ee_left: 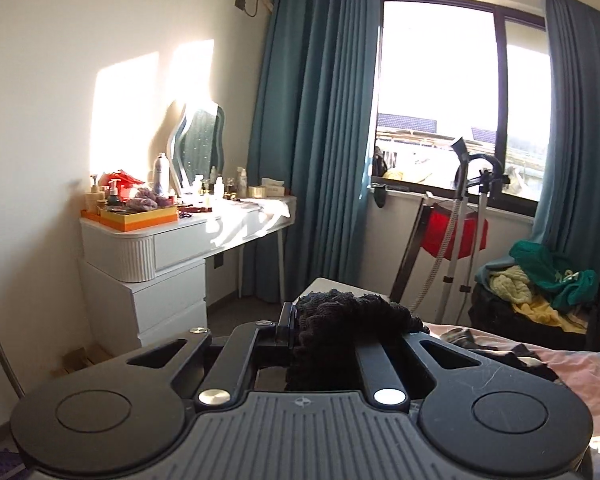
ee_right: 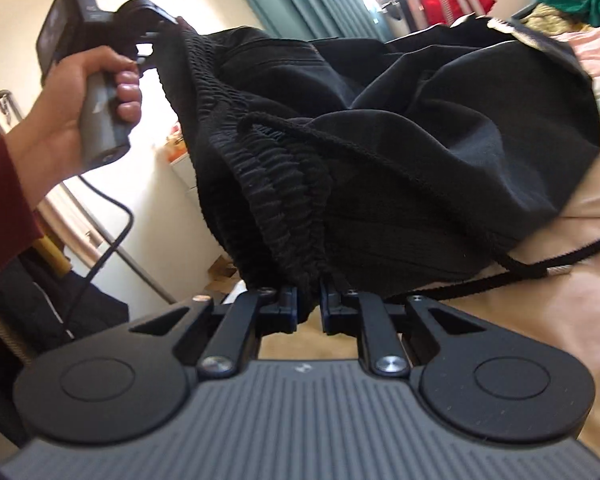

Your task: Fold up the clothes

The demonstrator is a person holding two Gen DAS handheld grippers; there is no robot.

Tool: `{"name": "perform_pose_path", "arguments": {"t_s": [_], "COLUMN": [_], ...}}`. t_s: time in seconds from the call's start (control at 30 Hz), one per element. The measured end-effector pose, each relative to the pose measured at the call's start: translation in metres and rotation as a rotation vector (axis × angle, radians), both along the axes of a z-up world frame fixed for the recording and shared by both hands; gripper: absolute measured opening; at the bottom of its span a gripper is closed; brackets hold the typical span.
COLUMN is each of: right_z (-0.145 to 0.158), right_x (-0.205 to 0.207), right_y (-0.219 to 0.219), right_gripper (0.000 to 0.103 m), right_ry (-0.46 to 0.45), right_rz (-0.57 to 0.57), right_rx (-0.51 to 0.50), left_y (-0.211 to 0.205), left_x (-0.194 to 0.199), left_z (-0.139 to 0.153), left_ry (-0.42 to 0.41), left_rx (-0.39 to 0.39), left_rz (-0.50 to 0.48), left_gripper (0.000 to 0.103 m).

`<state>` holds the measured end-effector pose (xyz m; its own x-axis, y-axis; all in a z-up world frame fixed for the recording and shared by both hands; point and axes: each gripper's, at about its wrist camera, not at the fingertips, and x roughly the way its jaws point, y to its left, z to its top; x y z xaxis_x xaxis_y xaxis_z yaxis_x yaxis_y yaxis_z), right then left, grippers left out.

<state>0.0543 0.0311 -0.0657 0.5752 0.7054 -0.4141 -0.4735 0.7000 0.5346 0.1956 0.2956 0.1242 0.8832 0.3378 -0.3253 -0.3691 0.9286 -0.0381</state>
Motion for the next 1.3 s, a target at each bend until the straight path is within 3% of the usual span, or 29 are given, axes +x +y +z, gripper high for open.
{"name": "perform_pose_path", "arguments": {"t_s": [0.1,0.27,0.37,0.43,0.47,0.5,0.57,0.6,0.73,0.87,1.1,1.3], "right_z": [-0.009,-0.023,-0.032,-0.038,-0.037,-0.035,-0.03,-0.028,-0.019,-0.002,0.062,0.117], "right_x": [0.007,0.019,0.025,0.03,0.028,0.025,0.02,0.017,0.004,-0.009,-0.017,-0.024], "right_y": [0.01,0.021,0.028,0.033,0.032,0.031,0.028,0.026,0.018,-0.006,-0.075,-0.156], "right_gripper": [0.015,0.017,0.02,0.026,0.042,0.067,0.087,0.094,0.093,0.093,0.093,0.093], "right_ry": [0.016,0.042,0.058,0.069,0.065,0.058,0.045,0.039,0.011,-0.028,-0.184,-0.333], "right_rz": [0.022,0.052,0.07,0.082,0.083,0.084,0.085,0.086,0.087,0.052,-0.077,-0.2], "right_rx": [-0.023,-0.064,-0.089,-0.105,-0.115,-0.126,-0.147,-0.157,-0.183,-0.177,-0.18,-0.246], "left_y": [0.038,0.075,0.093,0.1,0.102,0.103,0.104,0.104,0.1,0.066,-0.048,-0.15], "left_x": [0.019,0.022,0.017,0.011,0.005,-0.004,-0.022,-0.032,-0.077,-0.116,-0.167,-0.2], "left_z": [-0.03,-0.104,-0.126,-0.131,-0.132,-0.133,-0.133,-0.134,-0.134,-0.122,-0.076,-0.049], "left_ry": [0.084,0.203,0.22,0.225,0.226,0.225,0.222,0.217,0.19,0.192,0.114,0.002], "left_rx": [0.007,-0.094,-0.152,-0.178,-0.185,-0.189,-0.197,-0.2,-0.188,-0.119,-0.021,-0.098], "left_rz": [0.049,0.102,0.107,0.114,0.121,0.128,0.141,0.147,0.146,0.085,-0.107,-0.268], "left_gripper": [0.009,0.009,0.012,0.024,0.042,0.06,0.073,0.085,0.1,0.1,0.101,0.102]}}
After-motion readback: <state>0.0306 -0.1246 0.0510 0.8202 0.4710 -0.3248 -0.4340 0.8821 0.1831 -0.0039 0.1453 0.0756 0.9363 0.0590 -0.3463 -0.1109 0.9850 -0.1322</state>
